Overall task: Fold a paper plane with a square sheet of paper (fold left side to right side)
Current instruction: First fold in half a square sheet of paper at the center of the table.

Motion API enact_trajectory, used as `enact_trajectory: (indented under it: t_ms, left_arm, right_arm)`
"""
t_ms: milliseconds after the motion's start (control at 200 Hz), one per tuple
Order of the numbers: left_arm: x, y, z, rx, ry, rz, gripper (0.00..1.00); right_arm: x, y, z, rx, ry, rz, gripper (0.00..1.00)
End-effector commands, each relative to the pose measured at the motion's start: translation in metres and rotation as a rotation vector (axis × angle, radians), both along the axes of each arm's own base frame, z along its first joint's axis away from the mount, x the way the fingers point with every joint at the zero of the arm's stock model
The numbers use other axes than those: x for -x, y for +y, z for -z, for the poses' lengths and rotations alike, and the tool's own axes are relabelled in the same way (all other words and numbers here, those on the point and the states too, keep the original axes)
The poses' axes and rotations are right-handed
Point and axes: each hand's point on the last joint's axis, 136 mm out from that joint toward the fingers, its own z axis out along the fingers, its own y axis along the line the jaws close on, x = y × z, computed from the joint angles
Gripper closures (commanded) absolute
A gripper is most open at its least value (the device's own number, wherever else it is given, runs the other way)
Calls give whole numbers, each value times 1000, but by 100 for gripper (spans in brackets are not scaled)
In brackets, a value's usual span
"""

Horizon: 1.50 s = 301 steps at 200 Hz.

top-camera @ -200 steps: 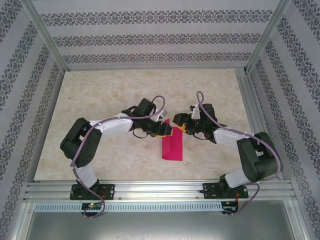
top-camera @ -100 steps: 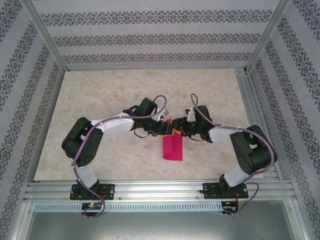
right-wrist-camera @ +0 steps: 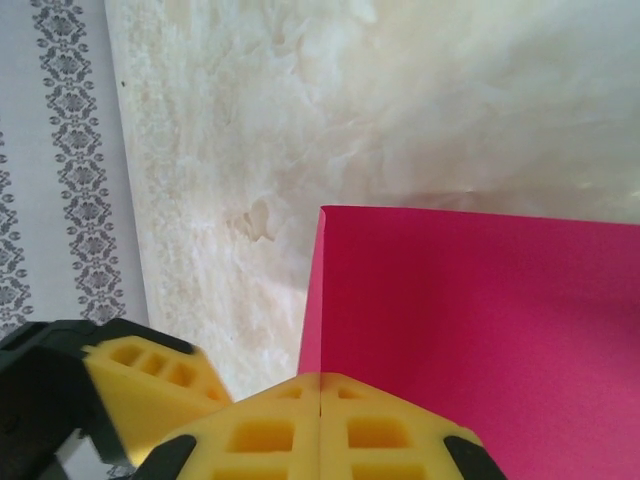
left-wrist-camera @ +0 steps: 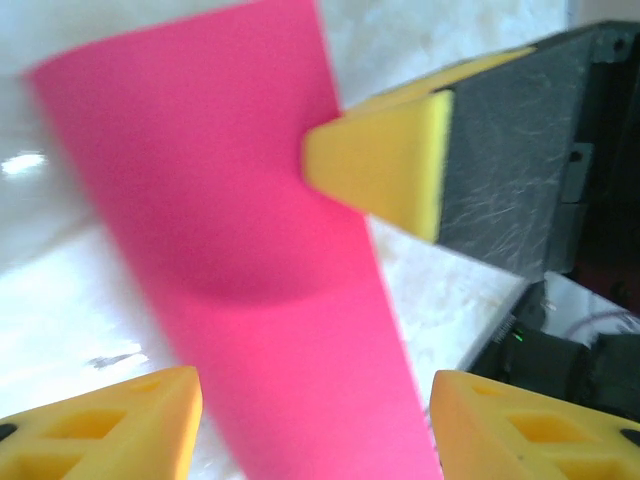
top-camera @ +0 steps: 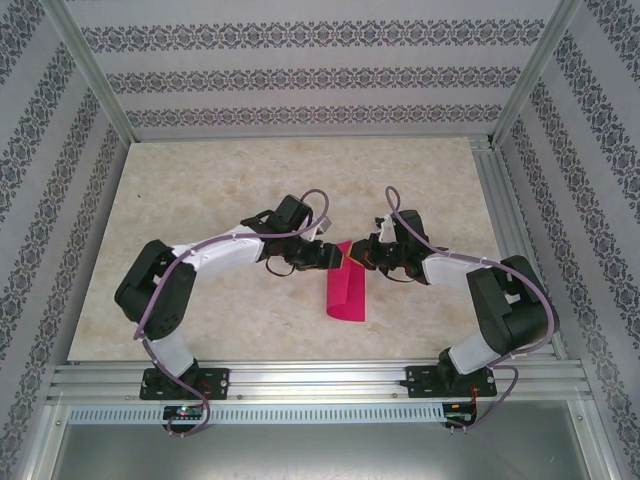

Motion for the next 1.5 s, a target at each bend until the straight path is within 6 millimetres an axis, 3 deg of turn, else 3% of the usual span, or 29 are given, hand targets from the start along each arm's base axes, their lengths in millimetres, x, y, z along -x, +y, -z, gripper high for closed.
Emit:
enact_trajectory:
  t_ms: [0, 120, 580, 824, 1064, 1264, 1499]
  left_arm:
    - [-2, 38, 11, -236, -37, -103, 36]
    - [2, 44, 25, -308, -41, -120, 36]
    - [9, -1, 46, -280, 14, -65, 41]
    - [10, -5, 56, -319, 21, -58, 45]
    - [12, -3, 65, -379, 17, -48, 46]
    - [16, -7, 67, -405, 7, -4, 47]
    - [15, -3, 71, -449, 2, -11, 47]
  right_arm:
    - [-7, -13, -5, 55, -45, 11, 96]
    - [-7, -23, 0, 91, -41, 18, 96]
    - [-1, -32, 15, 151, -16, 12, 91]
    - [0, -44, 10, 201, -33, 21, 72]
    - [5, -74, 0, 332, -66, 62, 53]
    - [8, -89, -2, 362, -75, 93, 51]
    - [10, -89, 2, 353, -59, 89, 51]
